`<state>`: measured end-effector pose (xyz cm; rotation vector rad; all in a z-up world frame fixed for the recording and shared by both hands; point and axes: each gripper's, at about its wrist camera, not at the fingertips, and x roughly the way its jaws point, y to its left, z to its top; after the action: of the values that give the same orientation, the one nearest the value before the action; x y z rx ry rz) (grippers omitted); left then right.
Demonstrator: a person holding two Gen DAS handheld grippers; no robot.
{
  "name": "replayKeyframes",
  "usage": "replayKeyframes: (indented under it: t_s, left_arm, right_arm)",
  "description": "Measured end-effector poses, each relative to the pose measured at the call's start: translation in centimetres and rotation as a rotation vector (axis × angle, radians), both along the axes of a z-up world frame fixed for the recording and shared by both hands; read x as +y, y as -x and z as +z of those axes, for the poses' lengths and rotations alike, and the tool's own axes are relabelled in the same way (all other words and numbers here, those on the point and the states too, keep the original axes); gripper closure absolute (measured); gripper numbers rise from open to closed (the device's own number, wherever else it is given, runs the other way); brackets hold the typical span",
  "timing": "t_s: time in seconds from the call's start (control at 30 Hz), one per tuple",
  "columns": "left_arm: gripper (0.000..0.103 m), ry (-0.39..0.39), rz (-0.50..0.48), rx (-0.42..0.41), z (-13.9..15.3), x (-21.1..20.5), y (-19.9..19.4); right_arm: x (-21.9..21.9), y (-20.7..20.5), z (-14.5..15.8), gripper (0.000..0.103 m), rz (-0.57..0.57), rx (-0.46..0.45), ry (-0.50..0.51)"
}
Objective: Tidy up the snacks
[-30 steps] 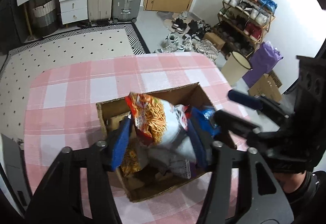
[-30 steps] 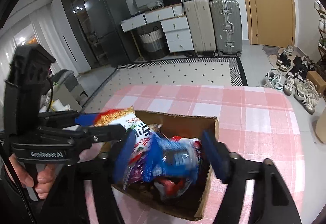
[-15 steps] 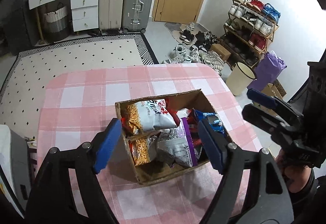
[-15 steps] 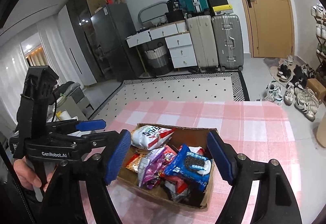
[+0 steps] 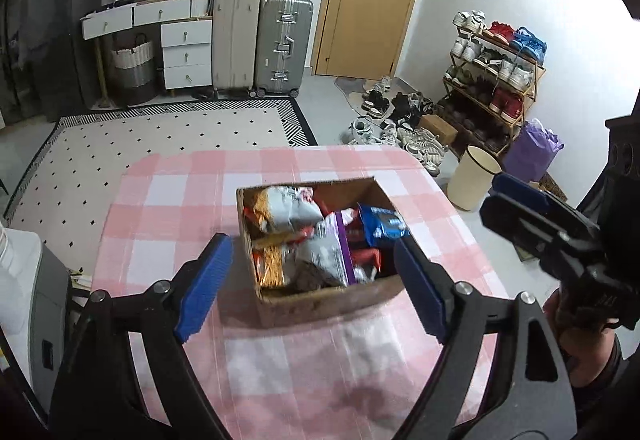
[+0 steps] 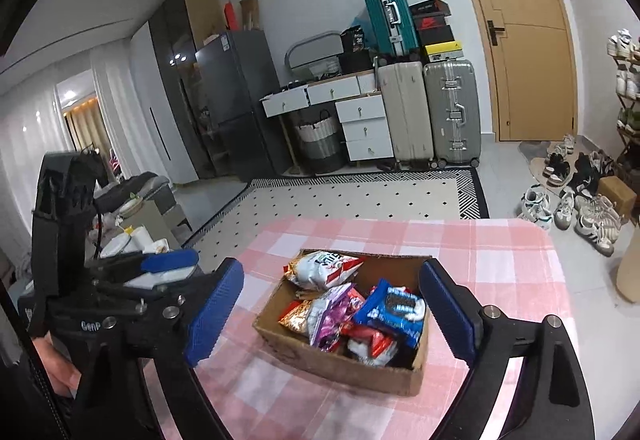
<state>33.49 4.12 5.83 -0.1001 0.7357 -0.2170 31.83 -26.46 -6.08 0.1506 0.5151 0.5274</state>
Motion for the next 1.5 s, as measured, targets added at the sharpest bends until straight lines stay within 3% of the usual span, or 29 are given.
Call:
replayKeyframes:
  t_s: [0.23,0.4,0.5,0.77,0.93,1.17,1.5]
  left_arm:
    - [0.018,-0.017,0.038,-0.065,0.4,-0.5,5.8]
    - [0.009,-0.08,0.081,-0.118,0.2,-1.1,9.9]
    - [0.002,-0.087,0.092,-0.14,-0.3,-1.1,11.7]
    - [0.001,-0.083,0.129,-0.206,-2.6,-0.8,15.0]
    - [0.001,-0.093,0.166,-0.208,-5.1,-0.4,15.1]
    - [0.001,-0.07,0.198,-0.147,-8.8,0.9,13.6]
    - [0.001,-0.094,0.224,-0.091,-13.8,1.4,10.6]
  right_arm:
    - [-1.1,4.4,-0.4,0.007,-0.014,-0.007,-0.006]
    - [-1.9,7.7,-1.1,0.004,-0.029,-0.031,0.004]
    - [-2.2,9.5,-2.1,0.002,-0.04,-0.042,0.003]
    - [-3.3,13.2,-6.1,0.002,-0.069,-0.049,-0.03]
    - [-3.5,13.5,-8.2,0.001,-0.08,-0.059,-0.014]
    - [-3.5,13.4,-10.4,0.001,-0.083,-0.081,0.025]
    - [-3.3,12.6,-13.0,0.001,-0.1,-0.13,0.06]
